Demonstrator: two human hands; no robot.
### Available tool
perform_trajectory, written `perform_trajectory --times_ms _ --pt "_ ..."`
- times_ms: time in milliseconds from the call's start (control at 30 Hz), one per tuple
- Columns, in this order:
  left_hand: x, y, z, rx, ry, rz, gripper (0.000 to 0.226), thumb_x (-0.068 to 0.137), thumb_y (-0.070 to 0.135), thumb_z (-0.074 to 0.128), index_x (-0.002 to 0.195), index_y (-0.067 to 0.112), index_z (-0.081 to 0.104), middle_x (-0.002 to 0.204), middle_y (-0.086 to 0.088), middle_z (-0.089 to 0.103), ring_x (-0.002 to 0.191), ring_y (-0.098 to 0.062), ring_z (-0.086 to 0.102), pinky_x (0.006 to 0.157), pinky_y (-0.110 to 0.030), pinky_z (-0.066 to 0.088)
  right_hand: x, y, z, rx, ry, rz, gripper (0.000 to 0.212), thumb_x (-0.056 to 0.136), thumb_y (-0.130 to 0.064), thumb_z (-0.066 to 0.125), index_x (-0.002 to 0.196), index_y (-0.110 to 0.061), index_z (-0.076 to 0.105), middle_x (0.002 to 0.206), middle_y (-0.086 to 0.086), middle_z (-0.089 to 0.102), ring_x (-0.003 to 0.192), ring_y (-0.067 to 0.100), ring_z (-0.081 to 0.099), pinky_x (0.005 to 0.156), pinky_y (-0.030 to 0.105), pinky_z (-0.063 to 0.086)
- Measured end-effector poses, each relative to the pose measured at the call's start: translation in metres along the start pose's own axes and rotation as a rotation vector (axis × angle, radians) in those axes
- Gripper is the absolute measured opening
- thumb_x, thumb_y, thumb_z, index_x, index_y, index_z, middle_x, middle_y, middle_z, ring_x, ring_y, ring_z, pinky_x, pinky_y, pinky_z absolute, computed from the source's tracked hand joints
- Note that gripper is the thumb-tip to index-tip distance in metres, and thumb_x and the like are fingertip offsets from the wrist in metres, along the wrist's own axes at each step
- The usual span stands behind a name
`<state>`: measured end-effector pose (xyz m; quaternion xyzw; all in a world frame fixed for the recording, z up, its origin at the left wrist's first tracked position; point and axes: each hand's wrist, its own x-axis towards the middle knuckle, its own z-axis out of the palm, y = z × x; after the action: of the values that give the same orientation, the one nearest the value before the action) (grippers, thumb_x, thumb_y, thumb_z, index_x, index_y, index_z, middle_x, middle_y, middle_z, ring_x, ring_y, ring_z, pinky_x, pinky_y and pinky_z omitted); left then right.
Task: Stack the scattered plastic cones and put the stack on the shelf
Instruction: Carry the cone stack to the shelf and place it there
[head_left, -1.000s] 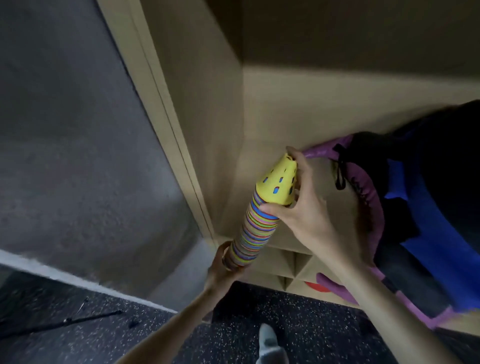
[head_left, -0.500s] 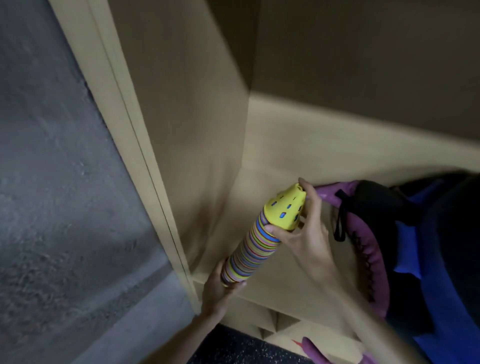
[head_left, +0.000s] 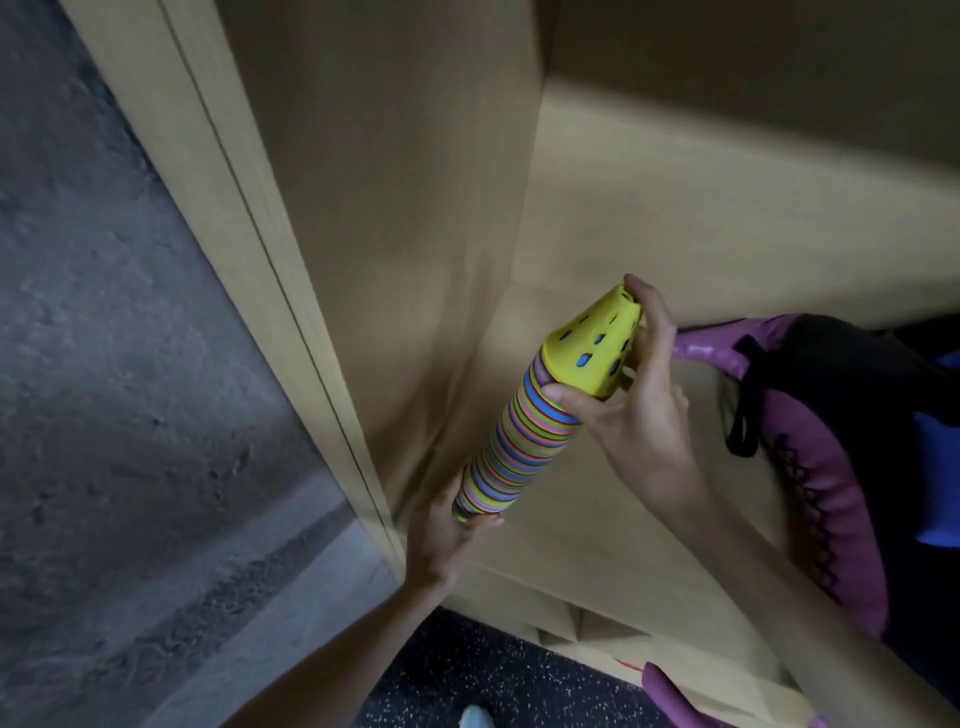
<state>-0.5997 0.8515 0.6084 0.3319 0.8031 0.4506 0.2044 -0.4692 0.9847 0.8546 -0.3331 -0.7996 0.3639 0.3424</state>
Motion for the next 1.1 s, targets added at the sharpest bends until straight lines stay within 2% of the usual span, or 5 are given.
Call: perform_trajectory --times_ms 200,400,600,867,1100 --pt "0.039 -0.004 0.021 -0.043 0.046 0.014 0.076 0.057 0.042 0.094 0.126 0.026 0.066 0.110 0.006 0.074 0.098 -0.018 0.070 0.083 -0.040 0.058 0.027 0.008 0.009 -0.022 -0.067 -0.113 0.108 0.071 -0.027 0.092 0.143 -0.056 0.017 0.133 -0.053 0.030 0.133 0.010 0.049 0.108 0.051 0.045" --pt "0.083 -0.008 0.051 -0.044 0.234 0.122 0.080 0.059 0.067 0.079 0.125 0.023 0.067 0.118 -0.006 0.069 0.113 -0.027 0.064 0.087 -0.041 0.056 0.080 0.029 0.012 -0.045 -0.037 -0.173 0.106 0.072 -0.028 0.089 0.147 -0.050 0.017 0.126 -0.046 0.038 0.119 0.017 0.057 0.103 0.048 0.048" --pt "0.116 0.026 0.065 -0.021 0.446 0.266 0.093 0.075 0.084 0.048 0.114 0.004 0.074 0.090 -0.019 0.067 0.091 -0.020 0.047 0.067 -0.032 0.037 0.129 0.048 0.010 -0.062 0.010 -0.133 0.103 0.075 -0.028 0.087 0.144 -0.054 0.016 0.124 -0.018 0.051 0.074 0.015 0.057 0.084 0.047 0.054" --pt "0.177 0.057 0.096 -0.123 0.502 0.158 0.064 0.062 0.036 0.079 0.124 0.032 0.063 0.102 -0.008 0.074 0.093 -0.031 0.070 0.077 -0.033 0.048 0.198 0.081 0.008 -0.063 -0.001 -0.178 0.104 0.075 -0.028 0.088 0.147 -0.052 0.016 0.130 -0.017 0.051 0.104 0.018 0.059 0.098 0.039 0.049" --pt "0.242 0.065 0.117 -0.138 0.535 0.166 0.055 0.063 0.036 0.084 0.114 0.030 0.066 0.094 0.001 0.078 0.082 -0.025 0.074 0.068 -0.034 0.052 0.272 0.109 0.014 0.009 -0.115 -0.279 0.111 0.073 -0.013 0.087 0.151 -0.046 0.016 0.151 -0.017 0.037 0.130 0.015 0.052 0.108 0.047 0.047"
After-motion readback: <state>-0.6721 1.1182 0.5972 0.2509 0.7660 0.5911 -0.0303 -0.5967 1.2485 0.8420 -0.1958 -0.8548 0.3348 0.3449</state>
